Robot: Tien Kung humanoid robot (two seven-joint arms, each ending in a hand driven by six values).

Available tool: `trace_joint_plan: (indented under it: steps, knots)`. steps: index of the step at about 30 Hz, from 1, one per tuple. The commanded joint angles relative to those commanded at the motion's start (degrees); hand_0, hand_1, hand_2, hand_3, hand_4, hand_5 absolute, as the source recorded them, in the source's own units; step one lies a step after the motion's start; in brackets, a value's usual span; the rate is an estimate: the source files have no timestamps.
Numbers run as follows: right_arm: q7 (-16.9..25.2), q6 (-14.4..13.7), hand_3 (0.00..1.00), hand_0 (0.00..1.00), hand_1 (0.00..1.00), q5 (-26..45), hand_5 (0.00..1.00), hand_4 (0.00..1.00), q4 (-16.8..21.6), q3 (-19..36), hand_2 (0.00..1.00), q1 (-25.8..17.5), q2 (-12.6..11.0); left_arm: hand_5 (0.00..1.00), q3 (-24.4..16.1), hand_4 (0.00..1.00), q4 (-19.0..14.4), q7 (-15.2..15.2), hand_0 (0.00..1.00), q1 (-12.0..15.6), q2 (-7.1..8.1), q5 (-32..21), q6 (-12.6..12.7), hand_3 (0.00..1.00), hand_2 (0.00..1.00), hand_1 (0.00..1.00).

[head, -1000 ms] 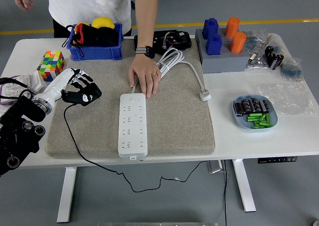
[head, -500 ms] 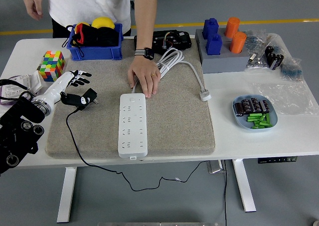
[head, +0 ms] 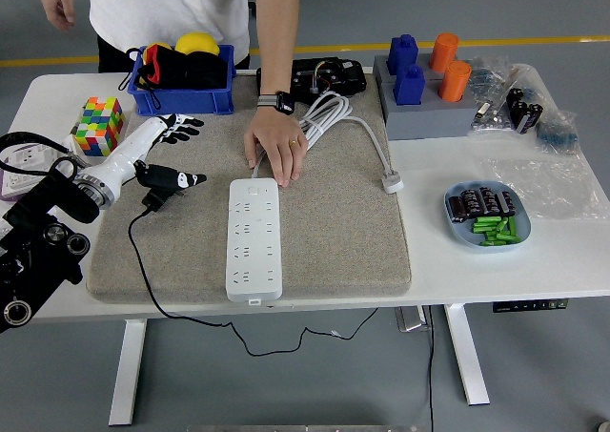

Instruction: Pull the plug out,throw it away,press the button

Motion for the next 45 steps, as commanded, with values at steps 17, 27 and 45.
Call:
trace_joint_plan:
  steps: [17,27,45]
  knots:
    - [-0.02,0.0,0.639,0.726,0.676,0.11,0.584,0.734,-0.14,0.54,0.655,-0.17,0.35,0.002,8.32,0.387,4.7,11.1,0.058,-5.42,-3.96,-5.53,-4.32,0.717,0.176,0.093]
    - [0.0,0.01,0.638,0.725,0.676,0.14,0.584,0.734,-0.1,0.58,0.655,-0.07,0.4,0.002,11.59,0.227,8.73,13.71,0.026,-8.98,-6.47,-7.07,-5.67,0.705,0.154,0.038]
    - [0.0,0.01,0.64,0.726,0.675,0.07,0.584,0.734,-0.07,0.78,0.655,-0.16,0.44,0.002,12.47,0.222,13.41,15.44,0.036,-10.37,-8.16,-4.13,-5.51,0.7,0.153,0.031]
